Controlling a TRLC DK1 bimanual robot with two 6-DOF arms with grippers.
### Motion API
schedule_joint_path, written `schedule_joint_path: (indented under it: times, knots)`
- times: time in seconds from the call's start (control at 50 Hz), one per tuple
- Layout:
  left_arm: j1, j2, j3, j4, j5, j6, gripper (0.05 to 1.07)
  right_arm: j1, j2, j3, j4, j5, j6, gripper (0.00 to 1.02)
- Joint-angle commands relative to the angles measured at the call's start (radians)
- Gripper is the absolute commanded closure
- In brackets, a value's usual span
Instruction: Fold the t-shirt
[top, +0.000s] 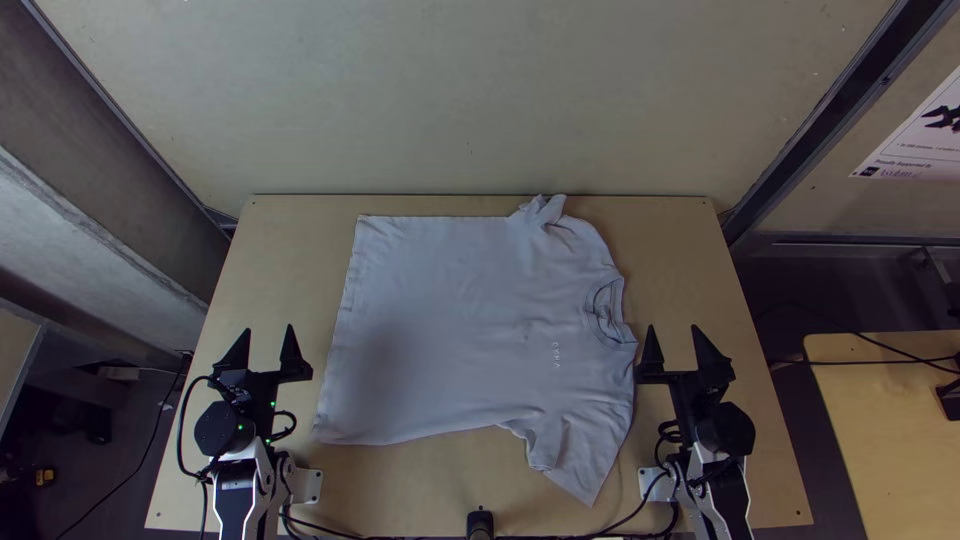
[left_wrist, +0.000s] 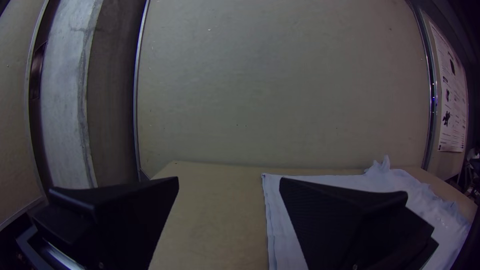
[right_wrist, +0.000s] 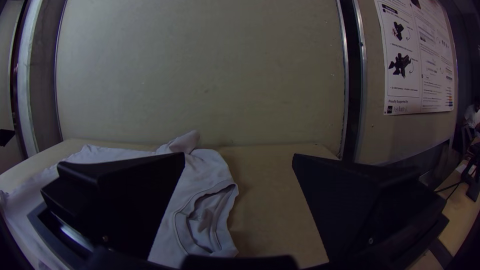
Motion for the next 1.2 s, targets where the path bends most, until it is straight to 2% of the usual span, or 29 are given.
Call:
schedule_joint_path:
  times: [0.0, 0.68, 0.78, 1.0, 1.18]
  knots:
    - [-0.005, -0.011, -0.044, -0.019, 0.011, 0.015, 0.10, -0.006, -0.003, -0.009, -0.015, 0.003, 0.008, 0.04]
    - [-0.007, -0.011, -0.044, -0.019, 0.011, 0.015, 0.10, -0.006, -0.003, -0.009, -0.015, 0.003, 0.008, 0.04]
    - [-0.013, -0.011, -0.044, -0.021, 0.011, -0.019, 0.10, -0.006, -0.003, -0.009, -0.015, 0.003, 0.008, 0.04]
    - [-0.014, -0.011, -0.043, -0.021, 0.011, -0.019, 0.10, 0.032, -0.003, -0.009, -0.015, 0.001, 0.011, 0.04]
    - [-0.005, -0.011, -0.043, -0.022, 0.014, -0.019, 0.10, -0.009, -0.004, -0.009, -0.012, 0.003, 0.014, 0.04]
